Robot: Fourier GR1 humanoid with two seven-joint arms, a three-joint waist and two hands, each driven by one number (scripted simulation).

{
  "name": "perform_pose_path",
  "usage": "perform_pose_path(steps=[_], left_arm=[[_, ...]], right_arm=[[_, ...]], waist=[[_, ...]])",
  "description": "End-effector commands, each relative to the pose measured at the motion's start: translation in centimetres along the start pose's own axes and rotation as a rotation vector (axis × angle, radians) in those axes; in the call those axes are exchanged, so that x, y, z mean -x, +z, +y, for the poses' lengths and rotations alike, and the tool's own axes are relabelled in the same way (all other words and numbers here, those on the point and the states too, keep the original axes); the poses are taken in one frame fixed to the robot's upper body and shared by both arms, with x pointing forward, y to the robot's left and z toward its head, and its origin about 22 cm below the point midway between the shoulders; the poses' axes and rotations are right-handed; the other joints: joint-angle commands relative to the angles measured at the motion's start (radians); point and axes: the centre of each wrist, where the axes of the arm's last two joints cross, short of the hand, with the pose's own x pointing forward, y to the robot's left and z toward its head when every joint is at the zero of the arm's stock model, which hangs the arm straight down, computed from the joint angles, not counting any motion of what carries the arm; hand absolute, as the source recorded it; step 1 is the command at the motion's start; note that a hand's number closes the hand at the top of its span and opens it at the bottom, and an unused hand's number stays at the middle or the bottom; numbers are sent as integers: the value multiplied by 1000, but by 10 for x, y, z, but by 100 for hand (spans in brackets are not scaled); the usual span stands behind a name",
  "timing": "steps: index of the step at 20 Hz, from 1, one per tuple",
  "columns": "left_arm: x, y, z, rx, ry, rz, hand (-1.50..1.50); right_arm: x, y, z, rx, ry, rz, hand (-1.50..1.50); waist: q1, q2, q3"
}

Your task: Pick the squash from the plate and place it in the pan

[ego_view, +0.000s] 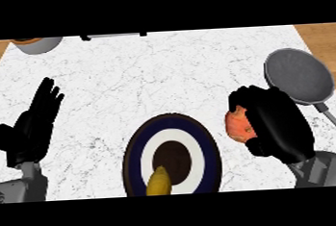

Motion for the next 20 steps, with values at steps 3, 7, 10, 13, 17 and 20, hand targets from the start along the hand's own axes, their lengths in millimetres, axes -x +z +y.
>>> perform_pose_path(steps=[3, 7, 10, 13, 17, 20], left_arm=[[4, 10, 5, 12, -18, -12, 0], [-21, -7, -13, 28, 13, -9, 0], [-6, -7, -4, 34, 10, -18, 0], [3, -4, 7, 37, -12, -21, 0], [-8, -3, -16, 43, -1, -30, 0], [-3, -15, -2, 34, -6, -12, 0]], right_arm=[[21, 28, -54, 86, -22, 71, 150], [42, 30, -62, 137, -79, 169, 150], [83, -1, -80, 179, -114, 235, 150], [132, -5, -57, 177, -102, 269, 150], [180, -14, -65, 217, -156, 307, 150], [208, -11, -50, 249, -181, 332, 150]], waist=[[31, 9, 1], [30, 11, 1], [40, 14, 1], [45, 17, 1], [52, 16, 2], [47, 17, 2]])
